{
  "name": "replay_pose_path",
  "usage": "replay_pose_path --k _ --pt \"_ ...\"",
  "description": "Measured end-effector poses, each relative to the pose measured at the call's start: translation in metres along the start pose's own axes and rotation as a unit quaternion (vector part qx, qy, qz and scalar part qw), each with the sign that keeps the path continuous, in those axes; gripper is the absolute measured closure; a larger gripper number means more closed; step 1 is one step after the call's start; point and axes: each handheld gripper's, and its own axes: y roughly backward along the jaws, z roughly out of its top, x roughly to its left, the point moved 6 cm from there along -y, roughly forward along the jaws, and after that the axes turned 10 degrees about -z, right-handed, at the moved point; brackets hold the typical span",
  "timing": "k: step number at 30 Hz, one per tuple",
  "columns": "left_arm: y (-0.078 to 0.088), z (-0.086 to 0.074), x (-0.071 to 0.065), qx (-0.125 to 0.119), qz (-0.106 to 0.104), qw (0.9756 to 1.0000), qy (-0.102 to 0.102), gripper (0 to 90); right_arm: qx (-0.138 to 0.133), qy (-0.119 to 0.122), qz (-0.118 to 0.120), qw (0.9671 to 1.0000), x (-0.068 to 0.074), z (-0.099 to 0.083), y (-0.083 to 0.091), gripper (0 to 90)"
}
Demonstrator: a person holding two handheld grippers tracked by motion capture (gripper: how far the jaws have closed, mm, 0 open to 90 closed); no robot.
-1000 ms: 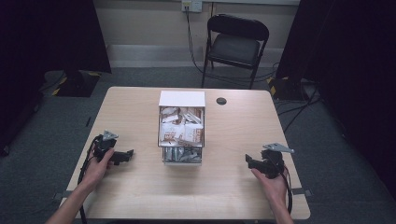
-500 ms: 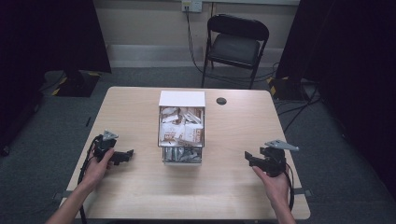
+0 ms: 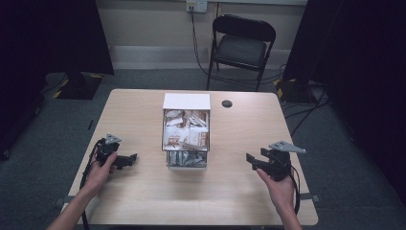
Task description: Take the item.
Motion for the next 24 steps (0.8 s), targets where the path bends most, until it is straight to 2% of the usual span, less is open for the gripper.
replay_pose_path --k 9,17,20,24 --pt "0.000 0.000 0.000 0.000 0.000 1.0000 0.000 0.0 -0.008 0.004 0.029 0.9995 0.014 0.014 0.006 37.5" --pt "0.000 0.000 0.000 0.000 0.000 1.0000 0.000 0.0 -0.046 0.012 0.055 0.9974 0.035 0.043 0.024 38.4" --pt "0.000 0.000 0.000 0.000 0.000 1.0000 0.000 0.0 -0.044 0.018 0.066 0.9967 0.044 0.054 0.028 38.9" --pt "0.000 0.000 0.000 0.000 -0.001 1.0000 0.000 0.0 -0.055 0.020 0.073 0.9956 0.056 0.066 0.032 41.8"
